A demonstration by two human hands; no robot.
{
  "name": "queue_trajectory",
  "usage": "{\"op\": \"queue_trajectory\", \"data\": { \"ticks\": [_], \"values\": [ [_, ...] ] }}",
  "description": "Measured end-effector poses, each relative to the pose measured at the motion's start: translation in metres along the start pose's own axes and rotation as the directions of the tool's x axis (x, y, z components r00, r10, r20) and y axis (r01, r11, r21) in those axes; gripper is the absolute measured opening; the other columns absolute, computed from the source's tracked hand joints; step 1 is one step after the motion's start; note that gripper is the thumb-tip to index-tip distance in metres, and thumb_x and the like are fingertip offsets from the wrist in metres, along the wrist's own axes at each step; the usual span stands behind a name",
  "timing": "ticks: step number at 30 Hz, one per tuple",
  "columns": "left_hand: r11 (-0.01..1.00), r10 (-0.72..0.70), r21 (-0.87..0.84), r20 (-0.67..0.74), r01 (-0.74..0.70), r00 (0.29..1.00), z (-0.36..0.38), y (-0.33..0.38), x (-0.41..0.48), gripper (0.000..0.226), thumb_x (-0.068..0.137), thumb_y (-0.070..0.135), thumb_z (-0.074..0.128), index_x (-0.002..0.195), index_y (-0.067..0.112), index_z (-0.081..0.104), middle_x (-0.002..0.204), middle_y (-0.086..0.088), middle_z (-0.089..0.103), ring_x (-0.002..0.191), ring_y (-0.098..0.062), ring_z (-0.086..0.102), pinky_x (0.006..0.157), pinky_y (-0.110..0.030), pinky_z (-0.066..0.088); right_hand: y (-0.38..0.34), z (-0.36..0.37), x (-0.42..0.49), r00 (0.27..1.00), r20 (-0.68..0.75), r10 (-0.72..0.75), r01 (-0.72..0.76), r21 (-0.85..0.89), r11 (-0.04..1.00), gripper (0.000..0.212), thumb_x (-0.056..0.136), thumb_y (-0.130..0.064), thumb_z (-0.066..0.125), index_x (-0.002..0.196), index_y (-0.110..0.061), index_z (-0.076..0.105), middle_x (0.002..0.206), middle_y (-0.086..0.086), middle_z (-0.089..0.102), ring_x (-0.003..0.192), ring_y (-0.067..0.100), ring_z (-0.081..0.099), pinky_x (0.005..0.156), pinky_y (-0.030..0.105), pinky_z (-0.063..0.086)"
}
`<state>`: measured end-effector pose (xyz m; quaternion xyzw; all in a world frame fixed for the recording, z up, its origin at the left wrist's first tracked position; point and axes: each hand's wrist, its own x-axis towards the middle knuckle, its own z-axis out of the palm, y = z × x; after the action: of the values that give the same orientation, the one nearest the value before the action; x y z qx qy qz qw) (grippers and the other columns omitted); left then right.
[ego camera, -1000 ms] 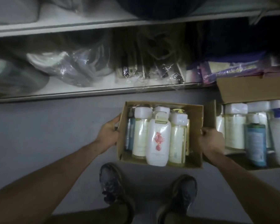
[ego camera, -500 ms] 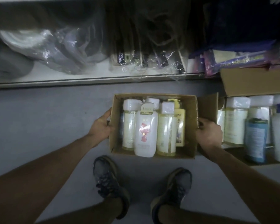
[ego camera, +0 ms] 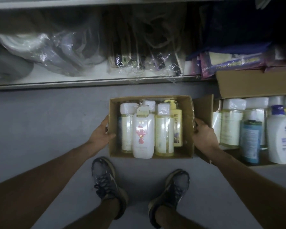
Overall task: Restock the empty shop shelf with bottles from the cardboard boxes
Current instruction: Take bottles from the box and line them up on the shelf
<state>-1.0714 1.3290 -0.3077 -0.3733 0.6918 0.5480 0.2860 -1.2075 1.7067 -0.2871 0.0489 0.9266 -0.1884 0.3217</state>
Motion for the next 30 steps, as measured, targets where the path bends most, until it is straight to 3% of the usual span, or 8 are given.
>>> {"op": "queue_trajectory", "data": {
  "ticks": [4,7,11,14,18,22,27,30],
  "values": [
    [0.993,-0.061,0.095,-0.042,0.065,0.997,0.013,0.008,-0.039,0.084,0.102,0.009,0.070,0.169,0.030,0.024,0.163,-0.005,0.048,0.146,-0.032,0.049,0.121,-0.053,0.043,-0.001,-0.022,-0.034,0.992,0.118,0.036,-0.043,0.059,0.997,0.045,0.101,-0.017,0.061,0.146,-0.021,0.056,0.118,0.009,0.074,0.103,0.031,0.070,0.091,0.045,0.059],
    [0.990,-0.082,0.108,-0.060,0.088,0.995,0.020,0.017,-0.072,0.079,0.103,0.013,0.068,0.169,0.028,0.027,0.165,-0.005,0.047,0.144,-0.029,0.052,0.122,-0.048,0.043,0.002,-0.034,-0.064,0.986,0.167,0.031,-0.039,0.042,0.998,0.051,0.099,-0.015,0.063,0.149,-0.019,0.055,0.129,0.006,0.074,0.114,0.032,0.070,0.099,0.045,0.057],
    [0.986,-0.111,0.118,-0.049,0.116,0.993,0.025,0.028,-0.109,0.074,0.106,0.019,0.066,0.169,0.025,0.028,0.169,-0.004,0.040,0.149,-0.027,0.047,0.126,-0.044,0.037,0.007,-0.042,-0.097,0.972,0.236,0.012,-0.011,-0.005,1.000,0.043,0.100,-0.018,0.062,0.144,-0.018,0.061,0.127,0.009,0.074,0.115,0.034,0.069,0.095,0.040,0.057],
    [0.980,-0.122,0.143,-0.104,0.136,0.987,0.031,0.036,-0.135,0.066,0.106,0.020,0.064,0.166,0.023,0.037,0.165,-0.005,0.046,0.146,-0.028,0.050,0.123,-0.044,0.040,0.007,-0.046,-0.122,0.972,0.232,0.034,-0.030,-0.021,0.999,0.042,0.103,-0.020,0.060,0.144,-0.022,0.061,0.132,0.012,0.072,0.120,0.037,0.067,0.095,0.039,0.053],
    [0.993,-0.100,0.048,-0.154,0.109,0.983,0.043,0.045,-0.170,0.051,0.106,0.012,0.062,0.156,0.018,0.052,0.154,-0.004,0.059,0.128,-0.020,0.060,0.112,-0.033,0.048,-0.003,-0.052,-0.157,0.979,0.205,0.011,-0.012,0.007,1.000,0.052,0.101,-0.016,0.065,0.151,-0.018,0.055,0.137,0.009,0.069,0.124,0.031,0.065,0.092,0.031,0.045],
    [0.996,-0.091,0.011,-0.118,0.092,0.989,0.051,0.050,-0.190,0.046,0.107,0.012,0.060,0.153,0.018,0.056,0.152,-0.002,0.061,0.133,-0.023,0.060,0.115,-0.039,0.048,-0.015,-0.053,-0.175,0.980,0.199,-0.014,-0.003,0.084,0.996,0.052,0.101,-0.015,0.066,0.152,-0.013,0.054,0.139,0.010,0.067,0.128,0.029,0.064,0.098,0.033,0.047],
    [0.995,-0.087,0.037,-0.095,0.091,0.992,0.055,0.044,-0.172,0.046,0.106,0.012,0.062,0.151,0.016,0.057,0.146,-0.001,0.061,0.124,-0.016,0.059,0.088,-0.015,0.046,-0.039,-0.033,-0.158,0.957,0.286,-0.045,0.006,0.136,0.991,0.058,0.102,-0.022,0.067,0.157,-0.017,0.048,0.147,0.008,0.061,0.132,0.027,0.060,0.104,0.039,0.050],
    [0.993,-0.064,0.093,-0.052,0.069,0.997,0.062,0.046,-0.139,0.054,0.105,0.016,0.065,0.156,0.017,0.050,0.149,-0.004,0.058,0.129,-0.019,0.057,0.099,-0.023,0.043,-0.050,-0.014,-0.129,0.953,0.302,-0.015,-0.042,0.182,0.982,0.060,0.101,-0.027,0.068,0.157,-0.019,0.049,0.149,0.008,0.060,0.132,0.029,0.061,0.106,0.043,0.053]
  ]
}}
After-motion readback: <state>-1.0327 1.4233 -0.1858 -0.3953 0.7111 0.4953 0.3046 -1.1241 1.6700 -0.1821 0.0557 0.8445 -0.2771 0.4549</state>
